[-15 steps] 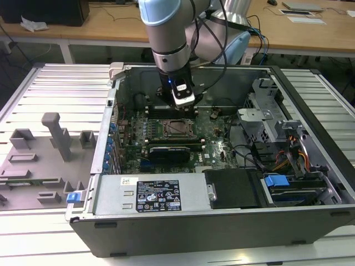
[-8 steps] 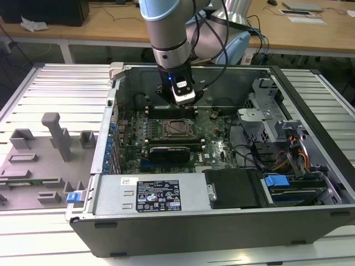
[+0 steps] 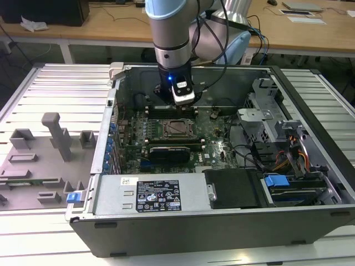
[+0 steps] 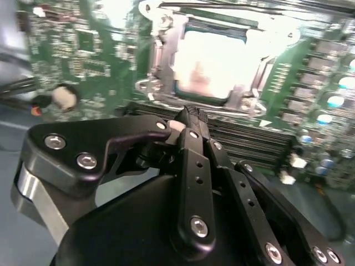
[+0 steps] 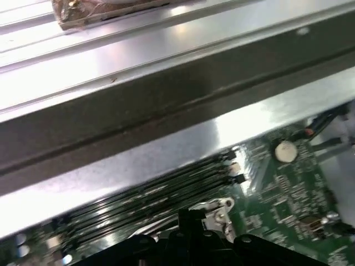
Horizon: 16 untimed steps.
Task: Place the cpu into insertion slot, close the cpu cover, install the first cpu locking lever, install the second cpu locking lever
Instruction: 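Install the first cpu locking lever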
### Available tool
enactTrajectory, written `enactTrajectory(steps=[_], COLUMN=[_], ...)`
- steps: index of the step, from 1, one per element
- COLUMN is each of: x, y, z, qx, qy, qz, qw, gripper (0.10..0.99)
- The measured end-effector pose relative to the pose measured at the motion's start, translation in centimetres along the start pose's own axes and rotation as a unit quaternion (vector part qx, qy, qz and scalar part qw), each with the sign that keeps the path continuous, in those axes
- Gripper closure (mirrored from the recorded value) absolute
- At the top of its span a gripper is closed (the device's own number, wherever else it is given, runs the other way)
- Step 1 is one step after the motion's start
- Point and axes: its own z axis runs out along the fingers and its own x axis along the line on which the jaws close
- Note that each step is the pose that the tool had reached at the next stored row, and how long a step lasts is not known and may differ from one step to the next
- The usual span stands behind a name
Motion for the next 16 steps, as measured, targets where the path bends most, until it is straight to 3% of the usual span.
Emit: enactTrajectory(steps=[1,2,6,9,10,11,16], x=[-0.06,-0.10,-0.20,-0.22,-0.22,-0.22,-0.79], y=[-0.18,-0.27,-0.54,-0.59,-0.59,-0.60,-0.40], z=[-0.01,0.00,0.03,0.03,0.04,0.06,0.24], qx=[0.0048,0.0065,0.0123,0.0373,0.0503,0.0530,0.0505], qy=[0.0097,0.0120,0.0129,0.0156,0.0172,0.0180,0.0203], qz=[0.001,0.001,0.001,-0.004,-0.011,-0.024,-0.059], qw=[0.9999,0.9999,0.9998,0.9992,0.9985,0.9981,0.9968], gripper=[0.980,0.980,0.980,0.980,0.980,0.980,0.980])
